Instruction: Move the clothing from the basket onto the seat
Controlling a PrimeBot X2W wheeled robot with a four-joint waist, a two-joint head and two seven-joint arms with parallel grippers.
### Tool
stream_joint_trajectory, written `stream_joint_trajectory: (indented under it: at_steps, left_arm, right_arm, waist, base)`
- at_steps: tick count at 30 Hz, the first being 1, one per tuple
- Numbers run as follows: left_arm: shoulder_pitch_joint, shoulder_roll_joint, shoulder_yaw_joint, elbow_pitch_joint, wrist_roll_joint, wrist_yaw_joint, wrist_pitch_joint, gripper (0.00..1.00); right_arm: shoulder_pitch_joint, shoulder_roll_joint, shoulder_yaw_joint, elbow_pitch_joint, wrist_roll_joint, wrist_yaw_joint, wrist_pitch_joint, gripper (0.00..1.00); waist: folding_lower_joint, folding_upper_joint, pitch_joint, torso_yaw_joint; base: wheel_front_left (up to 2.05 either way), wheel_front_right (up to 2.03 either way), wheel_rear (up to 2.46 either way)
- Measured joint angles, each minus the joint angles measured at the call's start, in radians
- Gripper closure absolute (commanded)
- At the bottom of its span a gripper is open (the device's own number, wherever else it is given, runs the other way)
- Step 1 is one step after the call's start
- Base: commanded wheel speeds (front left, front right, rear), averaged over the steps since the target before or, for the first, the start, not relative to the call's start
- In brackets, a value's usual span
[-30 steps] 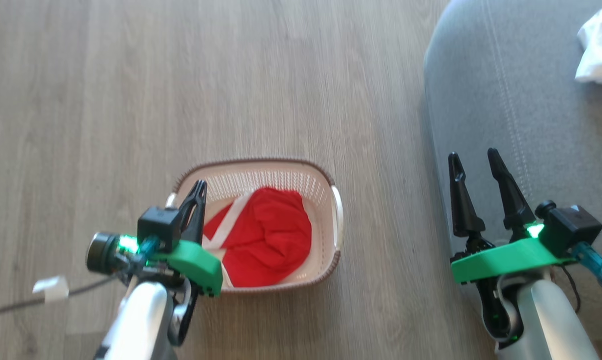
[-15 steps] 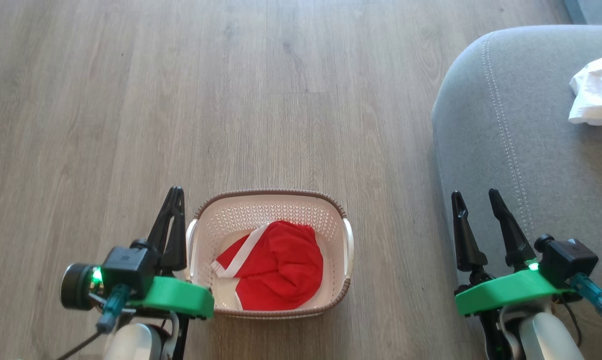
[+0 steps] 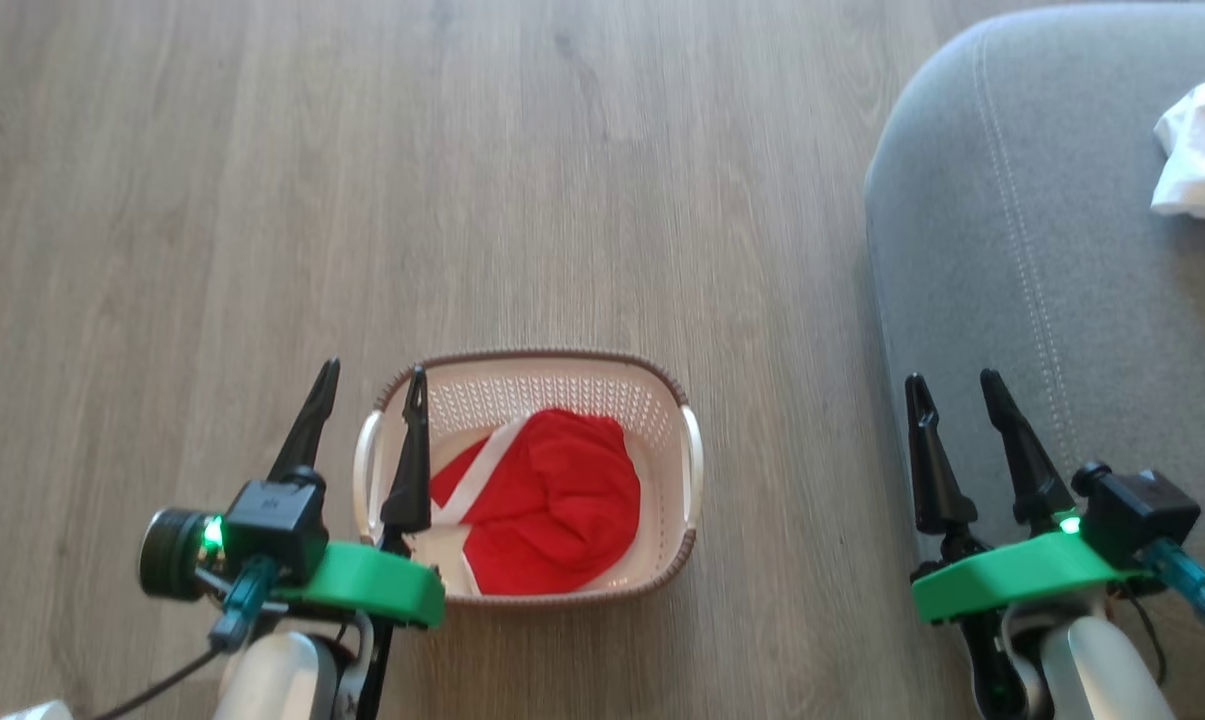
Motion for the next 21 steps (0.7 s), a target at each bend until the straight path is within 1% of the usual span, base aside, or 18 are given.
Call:
stream_joint_trajectory:
  at_steps: [6,9,13,14,18,19,20,21]
  left_arm:
    - [-0.080,-0.001,-0.018,0.037,0.028,-0.041,0.000,0.00]
    - [-0.129,-0.003,-0.029,0.092,0.041,-0.065,-0.004,0.00]
    - [-0.210,0.002,-0.043,0.227,0.085,-0.105,-0.004,0.00]
    - [-0.235,0.005,-0.051,0.270,0.095,-0.106,-0.004,0.00]
    - [-0.346,0.028,-0.087,0.453,0.128,-0.139,-0.004,0.00]
    - [-0.375,0.034,-0.092,0.494,0.132,-0.141,-0.004,0.00]
    - [-0.375,0.034,-0.092,0.494,0.132,-0.141,-0.004,0.00]
    - [-0.407,0.036,-0.089,0.539,0.130,-0.144,-0.004,0.00]
  right_arm:
    - [-0.043,0.000,-0.015,-0.008,-0.026,0.000,0.000,0.00]
    - [-0.060,0.000,-0.021,-0.011,-0.059,0.000,0.000,0.00]
    - [-0.083,0.000,-0.031,-0.017,-0.070,0.000,0.000,0.00]
    - [-0.090,0.000,-0.032,-0.021,-0.070,0.000,0.000,0.00]
    - [-0.116,0.000,-0.034,-0.035,-0.060,0.000,0.000,0.00]
    - [-0.120,0.000,-0.033,-0.038,-0.058,0.000,0.000,0.00]
    - [-0.120,0.000,-0.033,-0.038,-0.058,0.000,0.000,0.00]
    - [-0.122,0.000,-0.031,-0.042,-0.057,0.000,0.000,0.00]
  waist:
    - [0.0000,0.0000,0.087,-0.016]
    - [0.0001,0.0000,0.149,-0.026]
    - [0.0002,0.0000,0.242,-0.043]
    - [0.0003,0.0000,0.266,-0.049]
    - [0.0004,-0.0001,0.365,-0.075]
    - [0.0004,-0.0001,0.390,-0.082]
    - [0.0004,-0.0001,0.390,-0.082]
    - [0.0004,-0.0001,0.415,-0.090]
  base:
    - [0.00,0.00,0.00]
    - [0.00,0.00,0.00]
    - [0.00,0.00,0.00]
    - [0.00,0.00,0.00]
    - [0.00,0.00,0.00]
    - [0.00,0.00,0.00]
    - [0.00,0.00,0.00]
    - [0.00,0.00,0.00]
